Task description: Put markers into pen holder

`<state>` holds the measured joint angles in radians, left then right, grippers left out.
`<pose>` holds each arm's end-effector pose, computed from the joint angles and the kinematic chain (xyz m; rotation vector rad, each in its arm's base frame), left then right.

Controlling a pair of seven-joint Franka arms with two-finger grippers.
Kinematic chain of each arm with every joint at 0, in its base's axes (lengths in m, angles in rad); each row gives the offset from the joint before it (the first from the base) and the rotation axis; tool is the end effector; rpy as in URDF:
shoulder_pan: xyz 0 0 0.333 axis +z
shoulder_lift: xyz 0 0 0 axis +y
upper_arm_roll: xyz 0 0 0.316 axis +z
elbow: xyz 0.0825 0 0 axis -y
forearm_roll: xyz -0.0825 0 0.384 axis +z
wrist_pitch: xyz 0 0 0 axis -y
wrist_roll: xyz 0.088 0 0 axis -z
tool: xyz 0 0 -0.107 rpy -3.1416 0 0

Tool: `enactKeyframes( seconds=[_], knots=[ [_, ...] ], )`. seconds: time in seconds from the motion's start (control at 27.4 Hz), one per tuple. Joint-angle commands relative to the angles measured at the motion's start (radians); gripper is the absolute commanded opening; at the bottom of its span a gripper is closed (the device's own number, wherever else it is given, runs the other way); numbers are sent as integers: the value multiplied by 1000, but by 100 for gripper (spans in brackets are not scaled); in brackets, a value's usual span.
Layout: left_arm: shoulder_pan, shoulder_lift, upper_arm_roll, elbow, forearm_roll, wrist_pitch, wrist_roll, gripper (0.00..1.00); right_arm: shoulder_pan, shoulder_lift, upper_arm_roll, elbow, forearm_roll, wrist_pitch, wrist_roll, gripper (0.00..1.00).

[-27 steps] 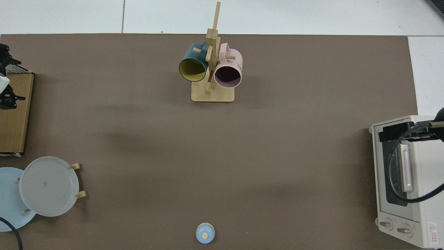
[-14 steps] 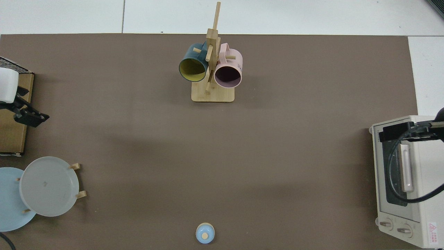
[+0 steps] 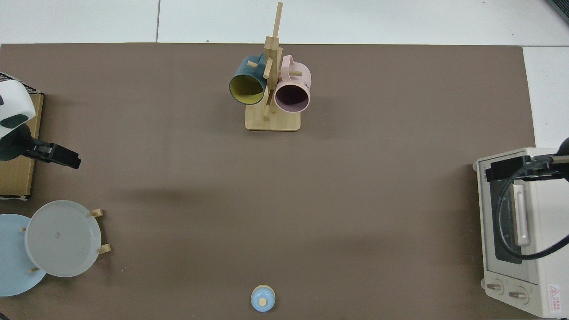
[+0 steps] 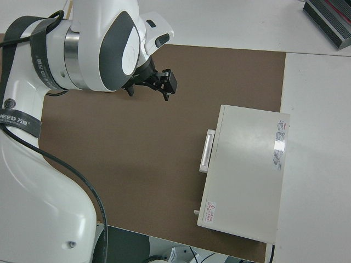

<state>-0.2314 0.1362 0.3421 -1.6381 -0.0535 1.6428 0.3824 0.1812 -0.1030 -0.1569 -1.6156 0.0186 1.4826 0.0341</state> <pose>0.5872 0.0493 0.5247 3.0718 -0.4089 -0.1830 0.5132 0.0099 0.6503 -3.1075 0.0115 0.0501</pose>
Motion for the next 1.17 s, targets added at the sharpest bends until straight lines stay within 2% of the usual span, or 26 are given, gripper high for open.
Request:
enactKeyframes(
  seconds=[0.0,0.22,0.51,1.13],
  knots=[
    [33,-79,-98,-46,6,-20,-183,100,-6,-6,2,3,1,-18,-17,100],
    [142,-139,-299,-54,73,-75,-359,100,-6,-6,2,3,1,-18,-17,100],
    [158,-170,-298,-52,72,-81,-373,100,-8,-6,2,3,1,-18,-17,100],
    [158,-141,-281,-29,52,-44,-369,100,-9,-6,2,3,1,-18,-17,100]
  ],
)
